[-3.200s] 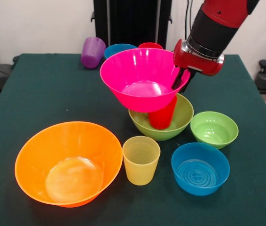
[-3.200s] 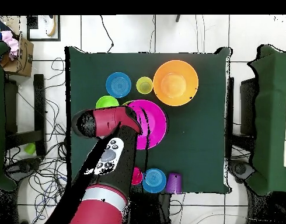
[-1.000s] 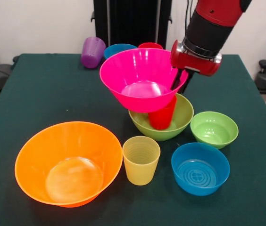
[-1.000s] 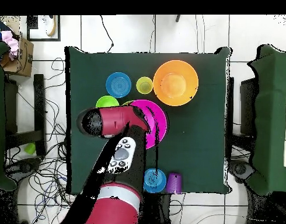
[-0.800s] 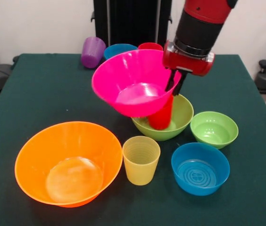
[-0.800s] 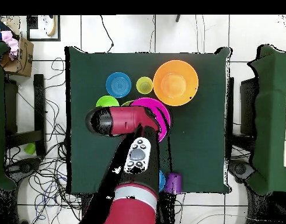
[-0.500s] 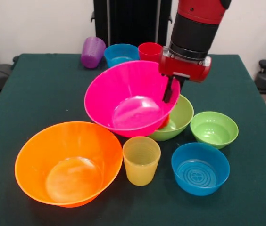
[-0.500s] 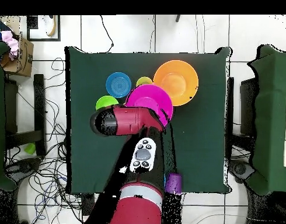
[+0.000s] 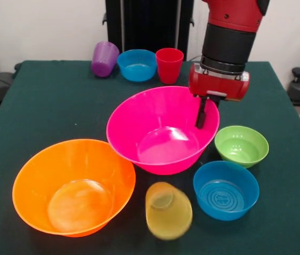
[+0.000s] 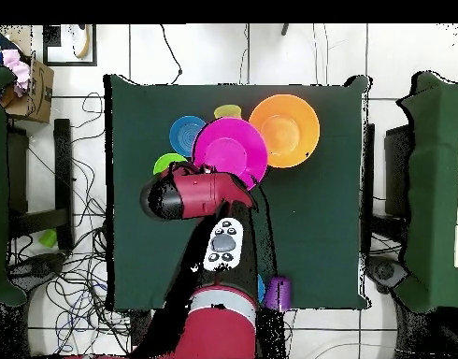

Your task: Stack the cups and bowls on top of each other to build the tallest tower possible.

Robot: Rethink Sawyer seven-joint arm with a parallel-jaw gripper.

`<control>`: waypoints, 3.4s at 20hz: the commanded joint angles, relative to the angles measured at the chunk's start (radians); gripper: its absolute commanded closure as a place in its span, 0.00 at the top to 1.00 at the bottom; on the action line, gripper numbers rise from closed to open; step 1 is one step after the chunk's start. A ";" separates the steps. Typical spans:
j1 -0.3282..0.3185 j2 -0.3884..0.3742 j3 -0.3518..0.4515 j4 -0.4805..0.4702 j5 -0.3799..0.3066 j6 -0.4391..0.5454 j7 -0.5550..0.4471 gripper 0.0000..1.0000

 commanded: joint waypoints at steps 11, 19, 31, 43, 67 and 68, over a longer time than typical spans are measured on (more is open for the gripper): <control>0.014 -0.036 0.148 0.106 -0.050 0.361 -0.098 0.00; 0.007 -0.154 0.168 0.153 -0.032 0.545 -0.109 0.00; 0.051 -0.069 0.143 0.146 -0.078 0.385 0.010 0.00; 0.058 -0.040 0.119 0.128 -0.096 0.349 0.016 0.00; -0.034 -0.303 0.183 0.074 -0.120 0.793 -0.111 0.00; -0.031 -0.290 0.181 0.072 -0.128 0.774 -0.101 0.00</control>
